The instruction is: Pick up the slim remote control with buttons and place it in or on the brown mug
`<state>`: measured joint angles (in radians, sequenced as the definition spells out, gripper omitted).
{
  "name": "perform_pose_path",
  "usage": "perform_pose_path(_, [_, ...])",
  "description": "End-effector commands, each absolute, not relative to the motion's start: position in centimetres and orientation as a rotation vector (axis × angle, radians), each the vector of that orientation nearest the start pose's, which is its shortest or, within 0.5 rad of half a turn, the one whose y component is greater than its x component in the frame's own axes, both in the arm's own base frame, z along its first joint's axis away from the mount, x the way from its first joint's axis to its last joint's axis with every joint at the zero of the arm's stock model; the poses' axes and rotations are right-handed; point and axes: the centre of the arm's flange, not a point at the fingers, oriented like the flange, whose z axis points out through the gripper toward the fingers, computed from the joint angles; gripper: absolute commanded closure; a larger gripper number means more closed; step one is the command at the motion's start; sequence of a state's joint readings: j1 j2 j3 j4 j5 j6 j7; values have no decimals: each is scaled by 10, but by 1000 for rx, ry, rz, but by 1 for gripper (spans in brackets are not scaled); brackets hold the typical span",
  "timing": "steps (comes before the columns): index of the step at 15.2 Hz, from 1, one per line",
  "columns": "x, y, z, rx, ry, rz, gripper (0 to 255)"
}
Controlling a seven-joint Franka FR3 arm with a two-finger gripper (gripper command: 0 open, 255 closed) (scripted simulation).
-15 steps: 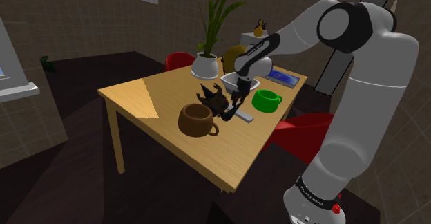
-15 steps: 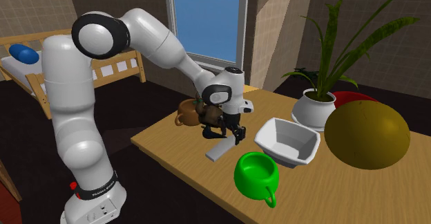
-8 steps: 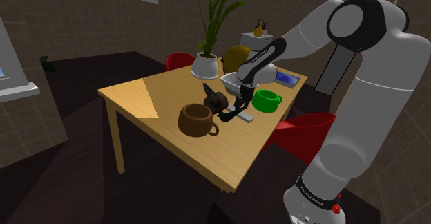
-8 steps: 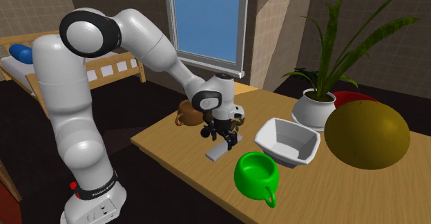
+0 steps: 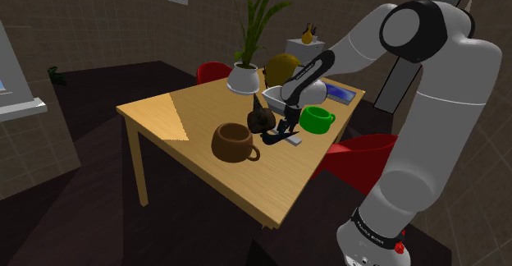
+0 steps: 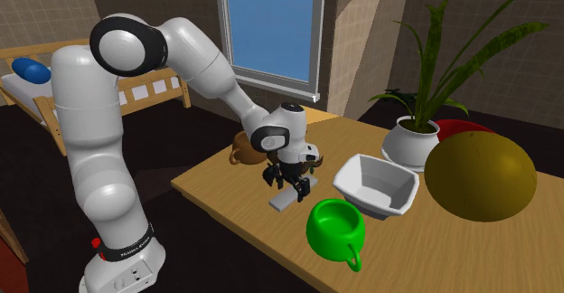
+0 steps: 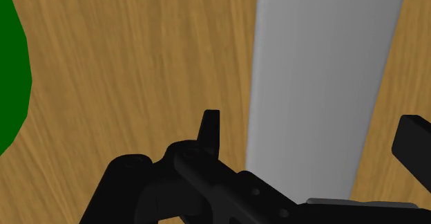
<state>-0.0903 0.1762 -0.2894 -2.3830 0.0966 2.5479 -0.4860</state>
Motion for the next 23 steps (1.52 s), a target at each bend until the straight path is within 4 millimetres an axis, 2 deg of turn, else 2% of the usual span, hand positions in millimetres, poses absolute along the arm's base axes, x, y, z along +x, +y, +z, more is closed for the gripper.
perform_pose_path(1, [467,-189,249,-3136,-50,5,0])
perform_pose_path(3, [467,-189,249,-3136,-50,5,0])
perform_pose_path(4, [467,-189,249,-3136,-50,5,255])
perform_pose_path(13, [467,-189,249,-3136,-50,5,255])
perform_pose_path(23, [467,-189,301,-3136,-50,5,255])
